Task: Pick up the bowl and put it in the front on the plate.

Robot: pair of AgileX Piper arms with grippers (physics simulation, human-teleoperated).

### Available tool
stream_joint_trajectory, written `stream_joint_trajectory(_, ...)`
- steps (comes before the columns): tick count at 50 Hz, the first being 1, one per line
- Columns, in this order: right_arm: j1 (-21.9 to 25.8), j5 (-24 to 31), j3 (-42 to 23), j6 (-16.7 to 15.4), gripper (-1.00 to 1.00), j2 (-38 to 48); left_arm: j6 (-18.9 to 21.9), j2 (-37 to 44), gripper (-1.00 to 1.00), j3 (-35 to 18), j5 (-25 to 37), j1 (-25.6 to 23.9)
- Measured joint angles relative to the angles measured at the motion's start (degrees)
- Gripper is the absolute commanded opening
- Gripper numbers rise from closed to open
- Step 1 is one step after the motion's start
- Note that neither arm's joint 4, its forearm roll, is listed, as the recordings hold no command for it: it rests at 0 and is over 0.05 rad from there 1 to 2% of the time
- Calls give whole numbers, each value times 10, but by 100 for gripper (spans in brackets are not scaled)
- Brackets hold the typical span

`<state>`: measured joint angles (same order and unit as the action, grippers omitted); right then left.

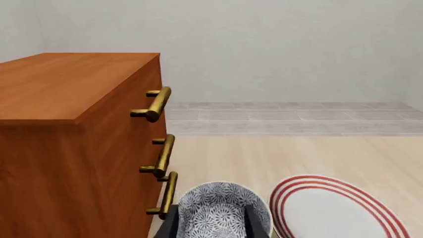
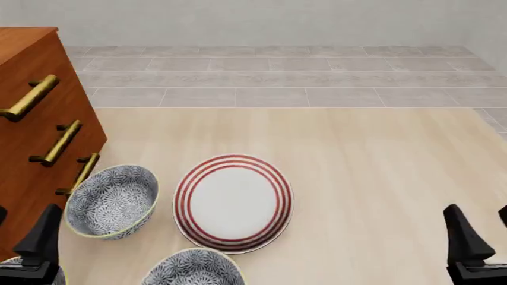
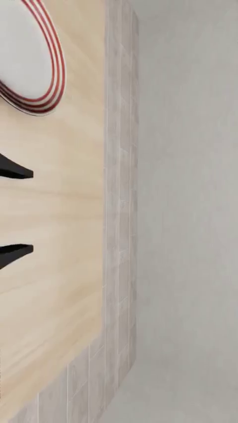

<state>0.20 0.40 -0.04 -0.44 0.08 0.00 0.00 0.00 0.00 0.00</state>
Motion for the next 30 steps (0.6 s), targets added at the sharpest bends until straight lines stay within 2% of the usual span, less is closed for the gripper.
stream_joint_trajectory(9, 0, -25, -1, -5, 100, 30, 0, 0, 100, 0, 0, 0)
stream_joint_trajectory(21, 24, -108, -47, -11, 100, 179, 0, 0, 100, 0, 0, 0)
stream_joint_trajectory(30, 58, -143, -105, -4, 100, 292, 0, 0, 100, 0, 0, 0)
